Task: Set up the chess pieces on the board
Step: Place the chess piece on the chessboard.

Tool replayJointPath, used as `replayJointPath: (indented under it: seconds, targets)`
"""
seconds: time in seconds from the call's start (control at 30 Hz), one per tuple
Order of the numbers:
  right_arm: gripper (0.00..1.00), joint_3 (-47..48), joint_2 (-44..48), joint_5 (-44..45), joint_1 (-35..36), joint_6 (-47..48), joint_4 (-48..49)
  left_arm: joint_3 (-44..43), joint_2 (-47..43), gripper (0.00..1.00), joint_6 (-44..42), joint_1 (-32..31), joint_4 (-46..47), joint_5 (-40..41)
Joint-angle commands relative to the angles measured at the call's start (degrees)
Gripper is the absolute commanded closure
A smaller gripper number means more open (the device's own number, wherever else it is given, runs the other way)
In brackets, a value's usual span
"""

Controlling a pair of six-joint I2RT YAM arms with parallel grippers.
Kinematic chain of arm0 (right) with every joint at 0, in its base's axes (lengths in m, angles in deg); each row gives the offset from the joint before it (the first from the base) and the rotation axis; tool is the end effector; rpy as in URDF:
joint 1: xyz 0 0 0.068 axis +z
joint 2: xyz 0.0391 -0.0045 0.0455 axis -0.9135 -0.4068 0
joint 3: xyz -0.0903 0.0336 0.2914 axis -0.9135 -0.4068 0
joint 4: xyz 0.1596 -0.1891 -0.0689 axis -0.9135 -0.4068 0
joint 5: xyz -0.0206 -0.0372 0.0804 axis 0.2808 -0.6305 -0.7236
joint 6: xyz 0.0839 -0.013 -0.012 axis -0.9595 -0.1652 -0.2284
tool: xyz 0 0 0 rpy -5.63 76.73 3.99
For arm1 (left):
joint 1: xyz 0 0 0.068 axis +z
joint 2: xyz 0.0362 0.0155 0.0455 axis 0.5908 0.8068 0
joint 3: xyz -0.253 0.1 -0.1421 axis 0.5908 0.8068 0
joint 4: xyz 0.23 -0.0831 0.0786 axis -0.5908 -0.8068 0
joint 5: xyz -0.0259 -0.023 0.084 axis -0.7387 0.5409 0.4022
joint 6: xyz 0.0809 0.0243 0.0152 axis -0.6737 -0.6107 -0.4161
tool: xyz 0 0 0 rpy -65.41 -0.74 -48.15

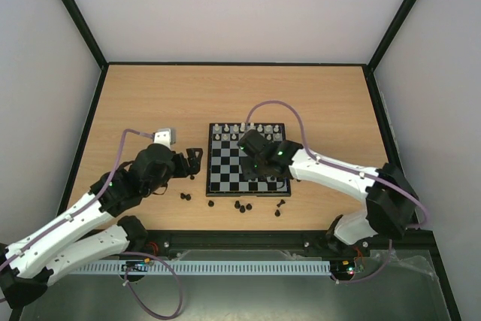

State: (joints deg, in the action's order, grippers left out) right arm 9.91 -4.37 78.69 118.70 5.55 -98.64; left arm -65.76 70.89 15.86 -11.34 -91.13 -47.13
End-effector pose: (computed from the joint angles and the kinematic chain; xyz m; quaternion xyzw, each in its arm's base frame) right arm 0.1993 0.2442 0.2505 -0.1191 0.9284 0.1926 0.2945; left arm 0.1283 -0.1096 0.2996 -0.0342 0.8598 -0.2678 0.4335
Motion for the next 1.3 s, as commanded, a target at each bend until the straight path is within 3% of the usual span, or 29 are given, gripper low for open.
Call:
replayJointPath:
  seconds: [0.0,0.2,0.5,0.73,0.83,1.1,1.27]
  targets:
    - [0.97,3.4,-5.0,1.8,2.9,0.1,-4.1,-1.5,-1.8,0.01,1.3,0.2,-3.9,1.9]
    - [0.96,6.6,-12.9,4.8,5.4,-0.3,-5.8,-1.3,-2.3,0.00,1.5,0.2,-4.3,1.8]
    - [0.95,7.1,-16.5,5.3,5.8,-0.7,-5.1,-1.5,-3.3,0.00,1.3,0.2,-4.7,1.9]
    - [0.88,7.1,-18.2,4.6,5.8,-0.7,-4.3,-1.4,-3.4,0.01,1.3,0.2,-4.9,1.9]
    - [0.81,7.0,-18.5,4.5,5.8,-0.7,-3.9,-1.3,-3.1,0.00,1.3,0.2,-5.1,2.2]
    - [0.76,7.0,-15.2,4.6,5.9,-0.8,-3.7,-1.0,0.3,0.01,2.5,0.3,-5.4,3.0]
    - [0.62,6.1,-6.4,4.8,5.8,-0.7,-2.4,-0.1,4.4,0.01,3.6,0.5,-4.7,4.9]
